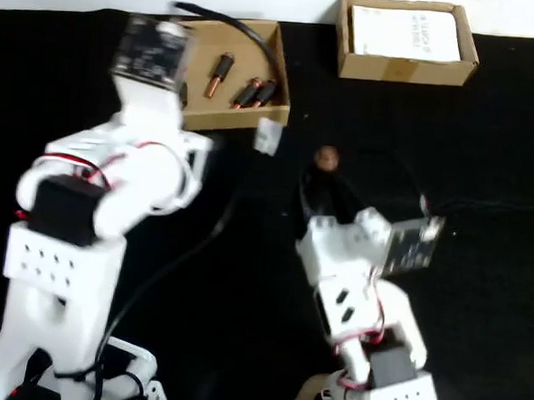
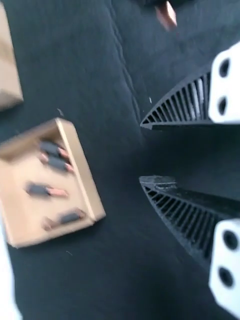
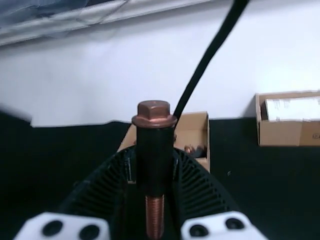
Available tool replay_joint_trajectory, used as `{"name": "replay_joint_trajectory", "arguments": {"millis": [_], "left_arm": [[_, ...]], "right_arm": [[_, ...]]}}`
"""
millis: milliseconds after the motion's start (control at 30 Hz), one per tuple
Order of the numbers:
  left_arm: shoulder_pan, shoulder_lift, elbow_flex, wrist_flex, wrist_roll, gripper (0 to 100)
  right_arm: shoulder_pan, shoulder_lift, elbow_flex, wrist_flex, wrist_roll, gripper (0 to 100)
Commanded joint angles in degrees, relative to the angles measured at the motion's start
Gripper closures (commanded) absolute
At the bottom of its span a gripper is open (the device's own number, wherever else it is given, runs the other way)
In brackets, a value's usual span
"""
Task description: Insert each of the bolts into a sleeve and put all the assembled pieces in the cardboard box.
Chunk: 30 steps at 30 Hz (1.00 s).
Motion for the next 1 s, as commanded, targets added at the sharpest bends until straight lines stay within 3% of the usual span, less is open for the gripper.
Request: {"name": "replay_joint_trajectory", "arguments": {"millis": [0, 267, 500, 767, 967], "left_arm": [[-4.7, -0.57, 6.9, -2.64, -0.44, 84], [-12.88, -0.57, 29.41, -20.22, -0.53, 84], [-13.32, -0.22, 46.9, -38.42, 0.0, 85], [-13.41, -0.57, 68.62, -64.44, 0.0, 93], [-16.57, -0.04, 69.05, -68.22, 0.0, 96]], "right_arm": [[0.57, 13.05, -11.82, -5.32, 0.35, 99.2], [0.48, 41.1, -26.95, -14.99, 0.53, 99.2], [0.48, 67.12, -41.36, -22.11, 0.53, 99.2], [0.4, 95.6, -65.1, -24.48, 0.53, 99.2], [-0.75, 110.11, -80.84, -24.13, 0.62, 99.2]]}}
